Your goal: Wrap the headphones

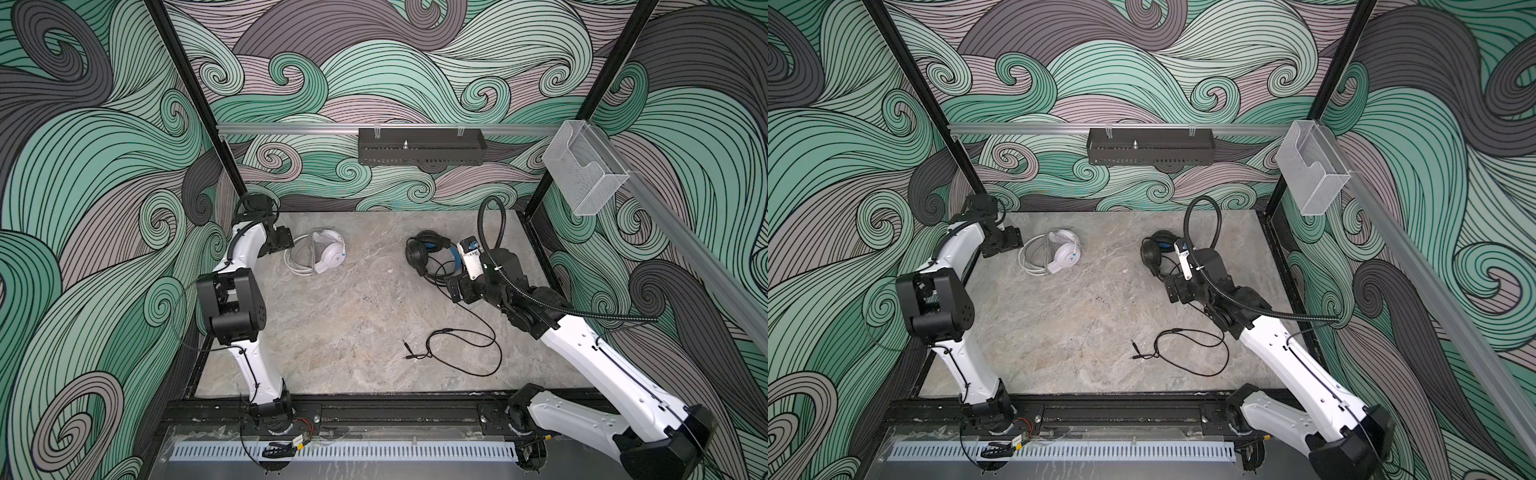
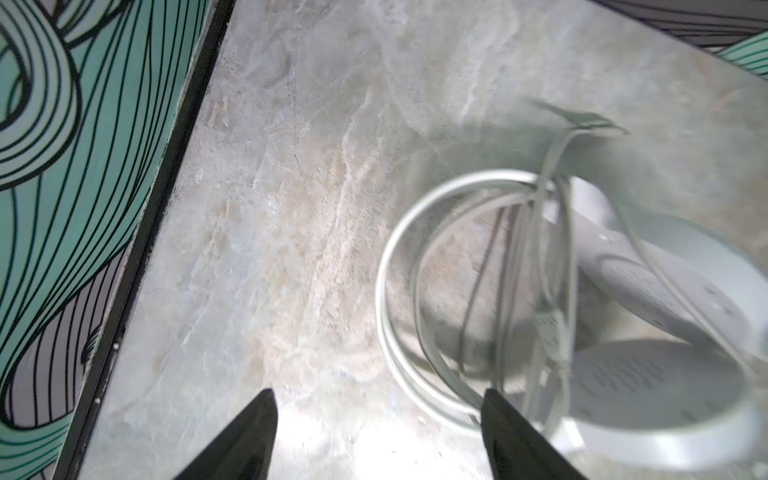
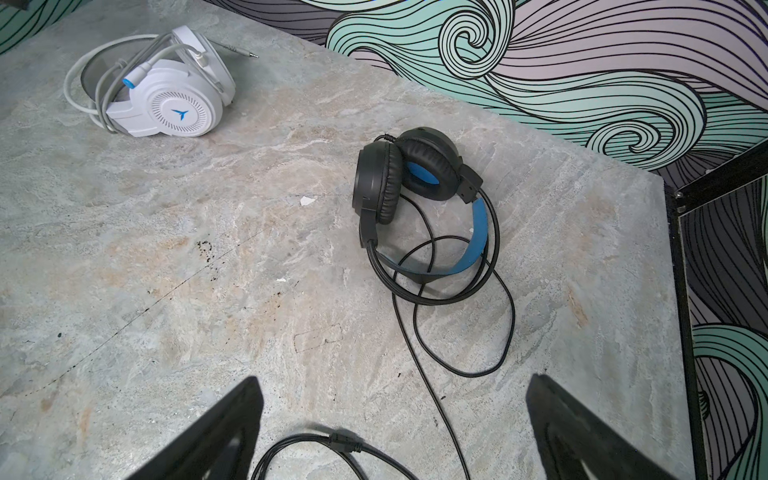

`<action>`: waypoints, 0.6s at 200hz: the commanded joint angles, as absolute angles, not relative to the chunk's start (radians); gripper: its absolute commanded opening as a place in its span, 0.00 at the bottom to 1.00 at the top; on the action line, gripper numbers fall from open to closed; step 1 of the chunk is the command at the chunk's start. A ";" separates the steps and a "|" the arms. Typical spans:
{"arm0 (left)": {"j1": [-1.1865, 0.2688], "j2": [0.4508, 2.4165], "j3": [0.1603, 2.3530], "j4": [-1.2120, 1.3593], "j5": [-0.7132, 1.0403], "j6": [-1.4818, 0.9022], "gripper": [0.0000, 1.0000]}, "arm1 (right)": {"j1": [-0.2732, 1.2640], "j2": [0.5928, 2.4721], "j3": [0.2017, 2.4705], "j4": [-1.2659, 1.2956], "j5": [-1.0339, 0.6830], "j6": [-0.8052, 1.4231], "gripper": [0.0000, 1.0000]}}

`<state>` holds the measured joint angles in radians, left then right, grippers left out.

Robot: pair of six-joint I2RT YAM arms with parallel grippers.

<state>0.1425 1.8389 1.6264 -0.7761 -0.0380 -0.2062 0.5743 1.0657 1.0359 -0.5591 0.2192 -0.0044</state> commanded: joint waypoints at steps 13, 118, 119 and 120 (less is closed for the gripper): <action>-0.031 1.663 1.462 -0.761 0.029 -0.297 0.79 | 0.569 1.152 1.084 -0.523 0.261 -0.016 1.00; -0.610 1.926 1.578 -0.576 0.110 -0.679 0.80 | 0.435 1.162 0.982 -0.508 0.278 0.068 1.00; -0.610 1.933 1.584 -0.575 0.111 -0.680 0.80 | 0.435 1.159 0.978 -0.509 0.278 0.068 1.00; -0.610 1.939 1.590 -0.575 0.112 -0.681 0.80 | 0.434 1.156 0.974 -0.508 0.278 0.068 0.99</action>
